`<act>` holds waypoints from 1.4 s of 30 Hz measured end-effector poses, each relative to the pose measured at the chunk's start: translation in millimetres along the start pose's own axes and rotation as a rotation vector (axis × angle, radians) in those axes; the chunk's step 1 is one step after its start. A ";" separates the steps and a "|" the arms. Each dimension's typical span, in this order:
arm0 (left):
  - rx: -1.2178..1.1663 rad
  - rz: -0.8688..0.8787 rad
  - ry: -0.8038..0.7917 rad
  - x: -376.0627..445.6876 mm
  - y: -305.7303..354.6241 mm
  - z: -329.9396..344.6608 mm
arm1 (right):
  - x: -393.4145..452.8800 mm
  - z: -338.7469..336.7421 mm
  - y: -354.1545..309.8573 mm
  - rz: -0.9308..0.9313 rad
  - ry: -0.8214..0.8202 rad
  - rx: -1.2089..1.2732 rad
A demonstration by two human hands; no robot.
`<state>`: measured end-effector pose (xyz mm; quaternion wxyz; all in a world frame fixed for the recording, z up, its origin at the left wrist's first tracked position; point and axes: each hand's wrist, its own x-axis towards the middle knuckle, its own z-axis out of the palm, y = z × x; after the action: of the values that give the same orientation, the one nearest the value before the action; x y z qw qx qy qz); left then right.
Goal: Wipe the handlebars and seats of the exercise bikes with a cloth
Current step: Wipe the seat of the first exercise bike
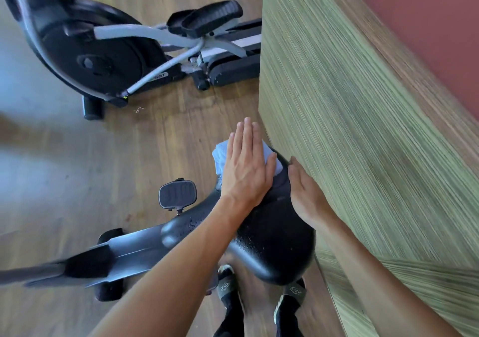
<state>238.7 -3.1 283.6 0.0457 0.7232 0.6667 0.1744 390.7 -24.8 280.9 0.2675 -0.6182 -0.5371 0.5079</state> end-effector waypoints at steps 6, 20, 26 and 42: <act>-0.013 -0.017 0.064 1.5 0.4 -3.5 | 11.5 -0.9 4.7 -0.118 -0.049 -0.097; 0.041 -0.187 0.099 28.8 3.5 7.0 | 10.7 -0.7 15.4 -0.204 0.024 -0.020; 0.005 -0.179 0.149 -31.5 5.5 -7.4 | 13.5 -5.6 2.3 -0.269 0.050 -0.175; 0.034 -0.277 0.175 -22.1 -5.4 -3.7 | 37.3 7.8 -14.9 -0.439 0.025 -0.348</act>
<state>231.4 -24.8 281.2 -0.0011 0.6070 0.7643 0.2177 374.3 12.6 278.7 0.2674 -0.5301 -0.7338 0.3301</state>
